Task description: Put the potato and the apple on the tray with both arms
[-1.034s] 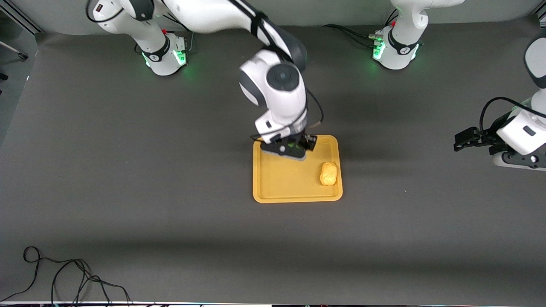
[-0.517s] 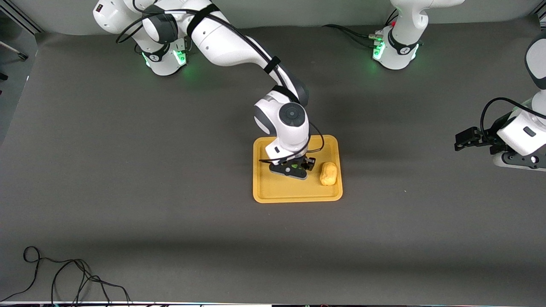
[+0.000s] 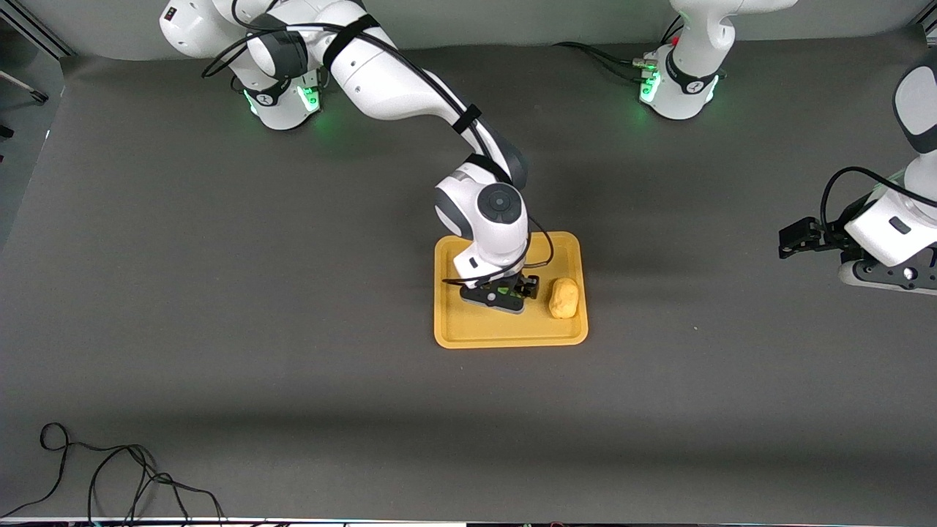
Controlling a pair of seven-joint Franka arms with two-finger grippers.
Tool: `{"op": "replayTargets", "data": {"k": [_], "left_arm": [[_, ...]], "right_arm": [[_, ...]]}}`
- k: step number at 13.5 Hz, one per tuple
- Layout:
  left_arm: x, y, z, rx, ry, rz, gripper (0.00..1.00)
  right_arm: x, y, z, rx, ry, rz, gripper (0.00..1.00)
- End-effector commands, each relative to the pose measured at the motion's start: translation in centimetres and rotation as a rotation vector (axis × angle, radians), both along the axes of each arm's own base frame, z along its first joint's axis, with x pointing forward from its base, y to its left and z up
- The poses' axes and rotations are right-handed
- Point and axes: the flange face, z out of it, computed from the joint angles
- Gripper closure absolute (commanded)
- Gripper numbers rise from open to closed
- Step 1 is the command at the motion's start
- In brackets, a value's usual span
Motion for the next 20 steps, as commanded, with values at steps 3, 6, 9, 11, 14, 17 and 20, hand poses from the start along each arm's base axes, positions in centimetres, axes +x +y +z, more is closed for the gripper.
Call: {"op": "replayTargets", "data": {"k": [3, 6, 9, 11, 14, 17, 20], "left_arm": [[-0.1, -0.5, 0.4, 0.019, -0.002, -0.009, 0.0], [-0.2, -1.5, 0.4, 0.035, 0.003, -0.043, 0.0], [0.0, -1.5, 0.6, 0.034, -0.007, -0.039, 0.0], [0.4, -1.4, 0.2, 0.035, -0.014, -0.043, 0.0], [0.7, -1.4, -0.5, 0.035, -0.011, -0.043, 0.0], [0.5, -1.6, -0.4, 0.035, 0.001, -0.045, 0.0], [0.4, -2.6, -0.1, 0.024, -0.004, -0.025, 0.0]], "right_arm": [[-0.1, -2.6, 17.2, 0.028, 0.049, -0.043, 0.0], [0.3, -8.0, 26.0, 0.022, 0.099, -0.06, 0.0], [0.3, -16.1, 30.1, -0.045, 0.165, 0.056, 0.0], [0.0, -21.6, 31.9, -0.062, 0.178, 0.113, 0.0], [0.5, -32.6, 33.8, -0.02, 0.202, 0.146, 0.0], [0.6, -40.7, 34.2, -0.043, 0.207, 0.147, 0.0], [1.0, -47.6, 35.0, -0.036, 0.203, 0.164, 0.0]]}}
